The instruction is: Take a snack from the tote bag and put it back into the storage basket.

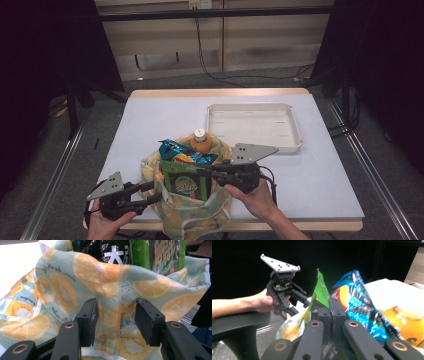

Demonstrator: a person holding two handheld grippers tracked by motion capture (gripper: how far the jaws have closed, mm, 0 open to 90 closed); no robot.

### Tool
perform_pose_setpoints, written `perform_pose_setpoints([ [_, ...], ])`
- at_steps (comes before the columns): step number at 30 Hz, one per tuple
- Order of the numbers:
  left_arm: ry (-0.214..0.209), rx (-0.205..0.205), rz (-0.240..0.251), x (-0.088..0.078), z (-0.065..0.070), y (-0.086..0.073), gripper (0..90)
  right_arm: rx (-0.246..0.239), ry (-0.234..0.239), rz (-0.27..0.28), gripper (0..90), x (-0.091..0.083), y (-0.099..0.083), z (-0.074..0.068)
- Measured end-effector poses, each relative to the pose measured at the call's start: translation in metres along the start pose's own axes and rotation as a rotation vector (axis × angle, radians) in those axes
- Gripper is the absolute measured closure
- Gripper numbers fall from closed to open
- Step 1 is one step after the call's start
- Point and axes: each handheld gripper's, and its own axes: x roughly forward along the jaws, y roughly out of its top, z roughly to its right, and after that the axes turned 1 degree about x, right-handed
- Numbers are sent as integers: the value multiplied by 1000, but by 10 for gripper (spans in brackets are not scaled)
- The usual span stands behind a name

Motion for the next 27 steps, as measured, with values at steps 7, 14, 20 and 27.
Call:
perform_pose_setpoints([
  [7, 9, -10, 9, -1, -1, 0, 433, -19, -12, 33, 889, -5, 12, 3],
  [14, 31, -24, 39, -3, -1, 0, 301, -38, -20, 79, 890, -14, 26, 5],
  [20, 55, -23, 69, -5, -1, 2, 229, -42, -21, 109, 891, -21, 38, 8],
  [27, 102, -46, 106, -12, -5, 2, 141, -35, -27, 144, 891, -29, 47, 14],
])
